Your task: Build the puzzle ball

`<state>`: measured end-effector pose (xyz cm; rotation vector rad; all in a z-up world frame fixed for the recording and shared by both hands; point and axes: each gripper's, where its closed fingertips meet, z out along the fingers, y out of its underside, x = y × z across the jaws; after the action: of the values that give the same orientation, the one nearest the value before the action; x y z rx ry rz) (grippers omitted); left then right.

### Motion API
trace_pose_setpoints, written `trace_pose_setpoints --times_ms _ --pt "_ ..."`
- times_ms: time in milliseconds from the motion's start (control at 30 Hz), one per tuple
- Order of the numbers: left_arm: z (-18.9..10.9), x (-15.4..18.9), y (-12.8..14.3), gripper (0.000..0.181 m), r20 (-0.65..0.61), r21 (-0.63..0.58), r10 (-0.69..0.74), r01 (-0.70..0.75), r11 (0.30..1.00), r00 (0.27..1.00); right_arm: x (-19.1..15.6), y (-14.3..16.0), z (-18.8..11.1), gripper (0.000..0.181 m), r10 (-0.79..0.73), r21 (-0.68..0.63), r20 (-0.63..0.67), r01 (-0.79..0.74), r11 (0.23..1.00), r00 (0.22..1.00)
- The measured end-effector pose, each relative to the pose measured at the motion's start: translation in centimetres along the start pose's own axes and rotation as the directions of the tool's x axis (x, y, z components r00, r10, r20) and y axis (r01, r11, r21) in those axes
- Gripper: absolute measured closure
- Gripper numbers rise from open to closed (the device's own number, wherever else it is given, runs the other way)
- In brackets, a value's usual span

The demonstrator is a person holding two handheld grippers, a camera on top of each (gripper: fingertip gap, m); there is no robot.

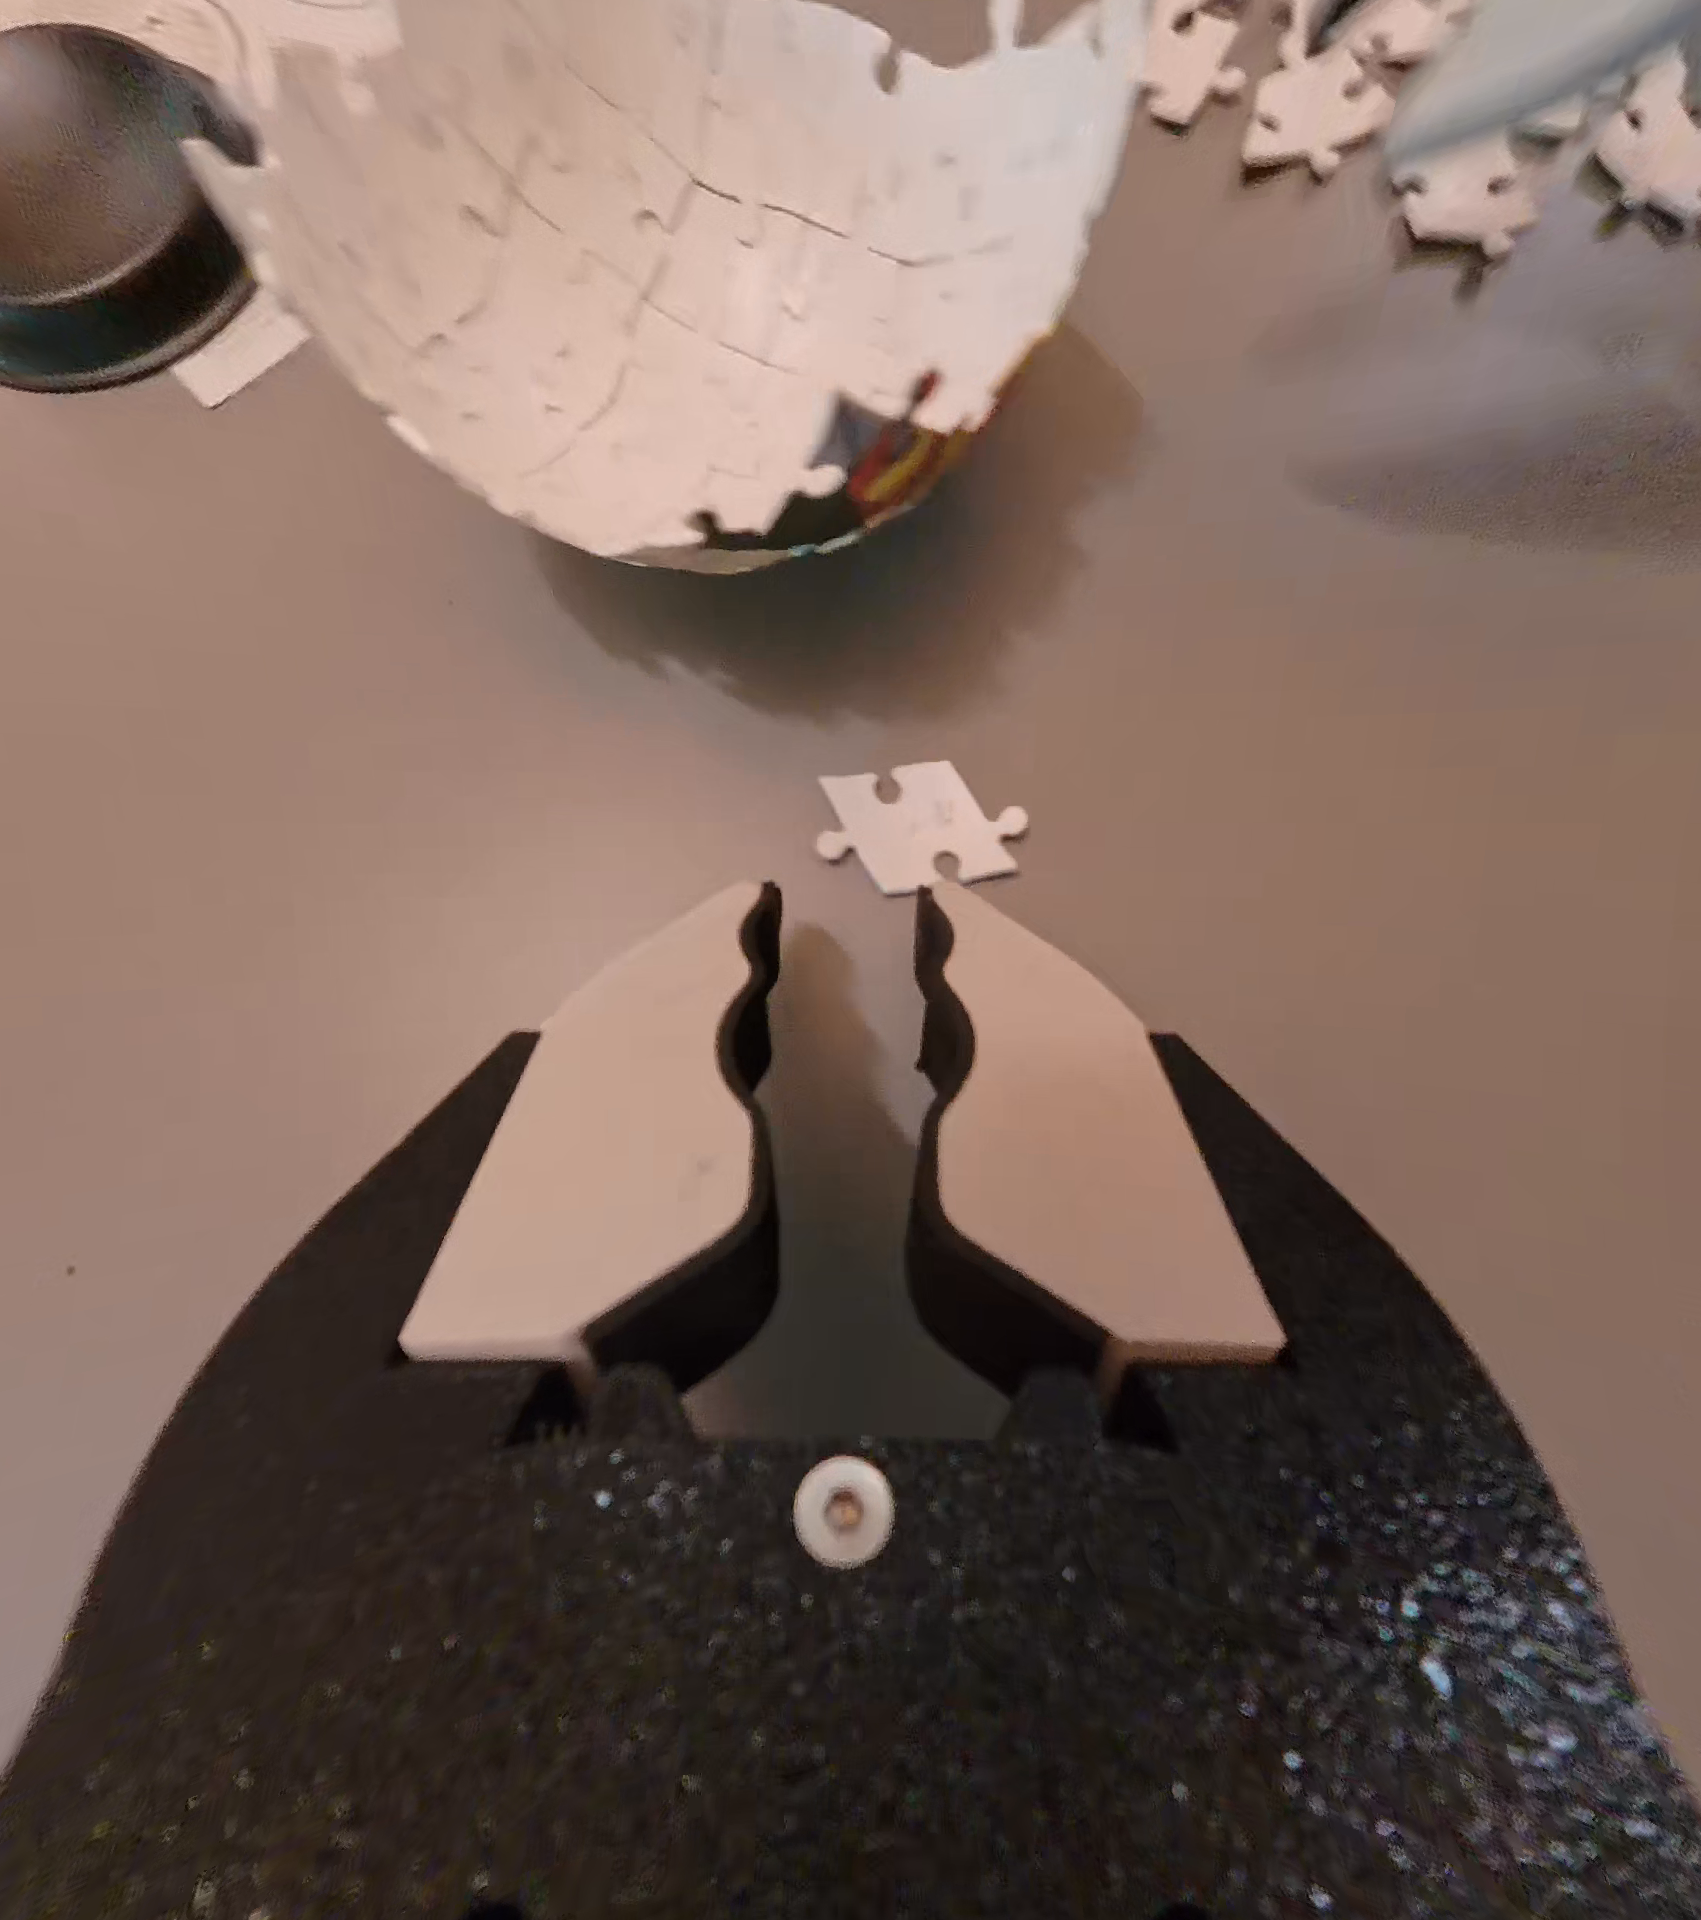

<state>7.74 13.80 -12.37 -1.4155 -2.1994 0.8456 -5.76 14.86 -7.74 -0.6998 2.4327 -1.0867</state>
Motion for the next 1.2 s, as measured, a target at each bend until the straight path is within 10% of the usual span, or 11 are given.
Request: trace_pose_setpoints --times_ms 433,1200 --pt "2.5 0.7 0.0 0.159 -0.079 -0.058 0.075 -0.079 0.995 0.994 -7.0 4.0 5.1 0.153 -0.086 -0.118 0.162 0.105 0.987 0.983" --pt "1.2 4.4 -1.9 0.177 -0.138 0.075 0.361 -0.354 0.932 0.922 -5.8 2.1 3.9 0.151 -0.142 -0.017 0.18 0.147 0.989 0.973"
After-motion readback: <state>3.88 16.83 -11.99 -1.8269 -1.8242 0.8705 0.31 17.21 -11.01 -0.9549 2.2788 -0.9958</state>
